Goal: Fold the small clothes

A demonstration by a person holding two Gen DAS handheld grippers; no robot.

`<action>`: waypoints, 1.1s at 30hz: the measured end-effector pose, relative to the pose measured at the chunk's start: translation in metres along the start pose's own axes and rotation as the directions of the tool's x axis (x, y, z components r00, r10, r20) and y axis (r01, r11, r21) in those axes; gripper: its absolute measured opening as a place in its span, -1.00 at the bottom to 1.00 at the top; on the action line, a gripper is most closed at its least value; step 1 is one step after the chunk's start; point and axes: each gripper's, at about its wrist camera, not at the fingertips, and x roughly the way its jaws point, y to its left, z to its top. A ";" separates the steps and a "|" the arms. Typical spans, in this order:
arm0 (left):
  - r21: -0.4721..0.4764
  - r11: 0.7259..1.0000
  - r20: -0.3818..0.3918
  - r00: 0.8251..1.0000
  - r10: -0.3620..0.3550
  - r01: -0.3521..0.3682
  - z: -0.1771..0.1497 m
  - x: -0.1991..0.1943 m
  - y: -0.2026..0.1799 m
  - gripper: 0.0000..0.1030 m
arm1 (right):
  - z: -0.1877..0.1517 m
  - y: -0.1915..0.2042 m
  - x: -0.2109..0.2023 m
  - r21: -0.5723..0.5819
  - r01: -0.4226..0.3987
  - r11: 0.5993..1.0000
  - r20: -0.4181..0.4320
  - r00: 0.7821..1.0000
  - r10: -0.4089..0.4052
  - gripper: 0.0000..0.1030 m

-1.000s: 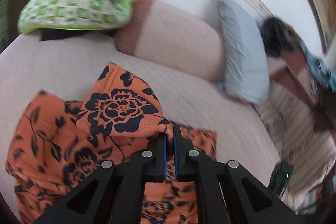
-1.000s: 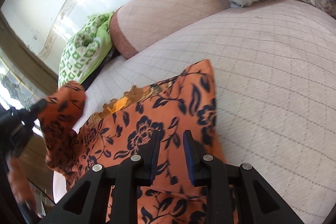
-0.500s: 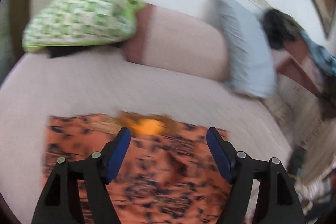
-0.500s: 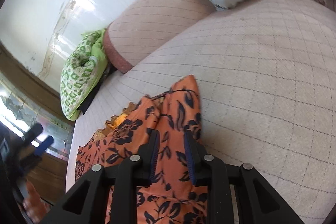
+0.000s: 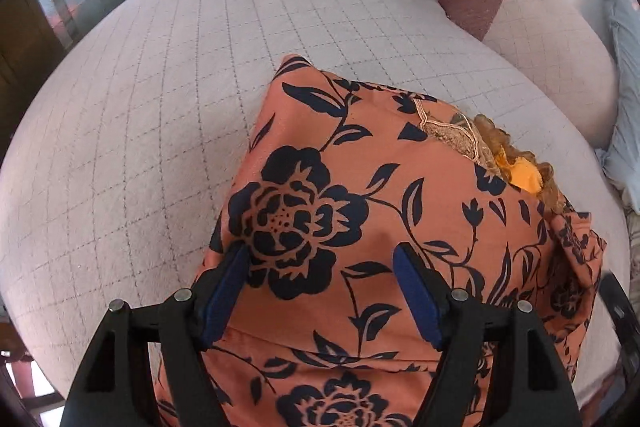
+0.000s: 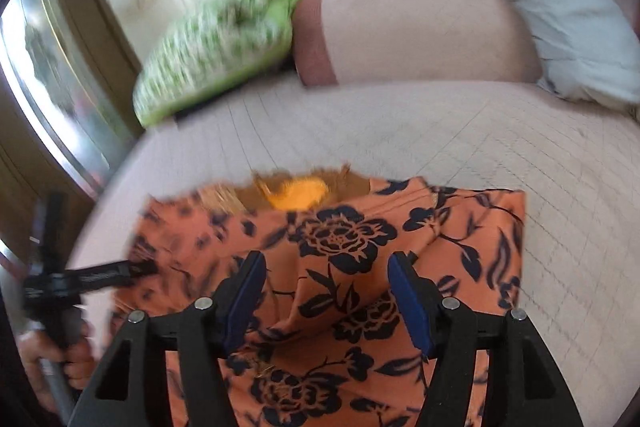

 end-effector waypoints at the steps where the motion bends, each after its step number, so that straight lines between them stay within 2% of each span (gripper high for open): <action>1: 0.017 1.000 0.002 1.000 0.001 -0.001 0.000 0.000 0.001 0.46 | 0.004 0.010 0.014 -0.039 0.029 0.999 -0.057 0.998 -0.031 0.30; 4: 0.063 0.998 0.005 1.000 0.020 -0.020 -0.003 0.001 -0.006 0.46 | 0.007 0.023 0.041 -0.108 0.118 0.987 -0.137 0.982 -0.132 0.29; 6: 0.072 0.997 0.001 1.000 0.019 -0.019 -0.003 0.002 -0.006 0.46 | 0.005 0.012 0.047 -0.077 0.220 0.972 -0.156 0.961 -0.230 0.18; 8: 0.067 0.998 -0.004 1.000 0.005 -0.004 -0.001 0.003 -0.006 0.46 | 0.001 -0.011 0.035 0.017 0.268 0.963 -0.142 0.954 -0.263 -0.01; 11: 0.055 0.998 -0.010 1.000 -0.021 0.022 0.002 0.003 -0.009 0.46 | -0.026 -0.066 0.003 0.233 0.272 0.934 -0.150 0.959 -0.242 -0.01; 13: 0.053 0.998 -0.010 1.000 -0.025 0.026 0.001 0.002 -0.004 0.46 | -0.055 -0.096 -0.019 0.281 0.373 0.884 -0.169 0.926 -0.337 -0.01; 14: 0.054 0.998 -0.010 1.000 -0.024 0.025 0.000 0.002 -0.004 0.46 | -0.066 -0.107 -0.028 0.311 0.373 0.874 -0.158 0.927 -0.339 -0.01; 15: 0.055 0.998 -0.009 1.000 -0.022 0.022 -0.001 0.002 -0.004 0.46 | -0.078 -0.120 -0.039 0.372 0.344 0.862 -0.145 0.939 -0.312 -0.01; 17: 0.056 0.998 -0.006 1.000 -0.015 0.016 -0.007 -0.003 -0.003 0.46 | -0.094 -0.144 -0.058 0.525 0.218 0.823 -0.094 0.976 -0.199 -0.01; 18: 0.054 0.999 -0.003 1.000 -0.009 0.009 -0.010 -0.006 -0.004 0.46 | -0.095 -0.148 -0.065 0.550 0.165 0.819 -0.049 0.985 -0.165 -0.01; 19: 0.052 0.999 0.001 1.000 -0.004 0.004 -0.014 -0.009 -0.005 0.46 | -0.093 -0.147 -0.070 0.546 0.123 0.829 -0.002 0.989 -0.145 -0.01; 22: 0.056 0.998 0.026 1.000 0.006 -0.007 -0.023 -0.019 -0.007 0.46 | -0.084 -0.122 -0.075 0.414 0.021 0.910 0.106 0.992 -0.071 -0.01; 23: 0.061 0.998 0.035 0.999 0.013 -0.015 -0.025 -0.021 -0.008 0.46 | -0.083 -0.116 -0.071 0.371 0.000 0.929 0.109 0.993 -0.044 -0.04; 24: 0.068 0.997 0.044 0.999 0.023 -0.026 -0.028 -0.023 -0.007 0.46 | -0.080 -0.106 -0.064 0.332 -0.013 0.943 0.093 0.995 -0.019 -0.18; 26: 0.077 0.995 0.043 0.998 0.052 -0.055 -0.034 -0.018 -0.007 0.46 | -0.078 -0.095 -0.045 0.292 -0.025 0.956 0.039 0.999 0.015 -0.29; 28: 0.073 0.995 0.010 0.998 0.069 -0.069 -0.039 -0.007 -0.002 0.46 | -0.081 -0.094 -0.022 0.273 0.021 0.962 -0.054 0.999 -0.006 -0.32; 29: 0.084 0.994 0.008 0.997 0.071 -0.071 -0.041 -0.005 -0.002 0.46 | -0.084 -0.094 -0.010 0.265 0.044 0.963 -0.105 0.994 -0.017 -0.43; 31: 0.121 0.989 0.022 0.997 0.081 -0.083 -0.045 -0.010 -0.006 0.46 | -0.086 -0.097 -0.010 0.267 0.029 0.963 -0.096 0.995 -0.004 -0.49; 33: 0.111 0.993 0.025 0.999 0.048 -0.050 -0.052 -0.020 -0.001 0.46 | -0.089 -0.099 -0.024 0.280 0.006 0.960 -0.066 0.998 0.013 -0.49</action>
